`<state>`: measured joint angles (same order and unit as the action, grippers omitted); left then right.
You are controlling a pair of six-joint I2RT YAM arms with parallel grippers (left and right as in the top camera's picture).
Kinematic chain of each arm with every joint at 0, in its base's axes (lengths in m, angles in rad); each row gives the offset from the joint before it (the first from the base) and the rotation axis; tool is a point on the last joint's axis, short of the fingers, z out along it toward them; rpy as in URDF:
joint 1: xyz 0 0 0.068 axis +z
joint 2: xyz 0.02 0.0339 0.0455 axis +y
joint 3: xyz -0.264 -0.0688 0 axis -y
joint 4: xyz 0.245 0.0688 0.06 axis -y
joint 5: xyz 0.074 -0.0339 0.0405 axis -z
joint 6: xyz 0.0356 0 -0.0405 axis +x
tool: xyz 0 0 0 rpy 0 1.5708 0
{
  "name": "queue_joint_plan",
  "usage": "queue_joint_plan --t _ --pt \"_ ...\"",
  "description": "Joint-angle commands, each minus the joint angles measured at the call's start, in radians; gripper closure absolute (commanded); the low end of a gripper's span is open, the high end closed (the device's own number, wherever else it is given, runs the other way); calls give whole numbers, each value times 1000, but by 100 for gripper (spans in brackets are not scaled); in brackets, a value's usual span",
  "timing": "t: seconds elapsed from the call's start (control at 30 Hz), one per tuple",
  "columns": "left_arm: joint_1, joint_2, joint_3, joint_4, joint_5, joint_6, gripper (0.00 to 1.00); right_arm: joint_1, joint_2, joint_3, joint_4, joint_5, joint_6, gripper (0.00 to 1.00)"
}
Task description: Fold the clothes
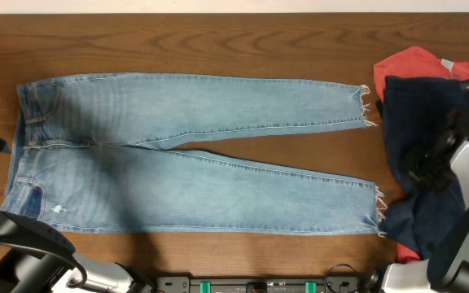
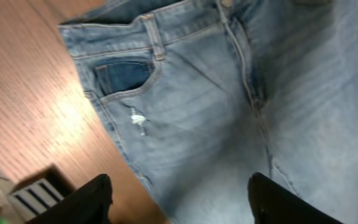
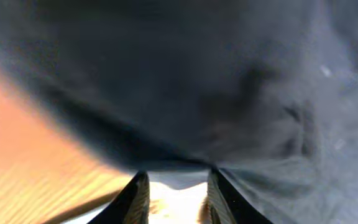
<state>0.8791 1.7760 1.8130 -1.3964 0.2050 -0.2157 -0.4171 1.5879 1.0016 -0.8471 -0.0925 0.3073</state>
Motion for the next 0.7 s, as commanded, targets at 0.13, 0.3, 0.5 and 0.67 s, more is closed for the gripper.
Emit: queue_joint_plan --t 0.13,0.3,0.5,0.67 --pt "83 28 -61 35 -150 -74 18 62 -212 46 -71 -302 -129 34" --pt "167 45 -200 141 -150 -78 28 90 -252 43 -187 -300 -129 28" --pt "244 78 -361 314 -114 -71 46 91 -251 -7 -232 -300 -129 31" --pt "245 114 -445 486 -4 30 52 92 -251 -82 -180 -302 -127 32"
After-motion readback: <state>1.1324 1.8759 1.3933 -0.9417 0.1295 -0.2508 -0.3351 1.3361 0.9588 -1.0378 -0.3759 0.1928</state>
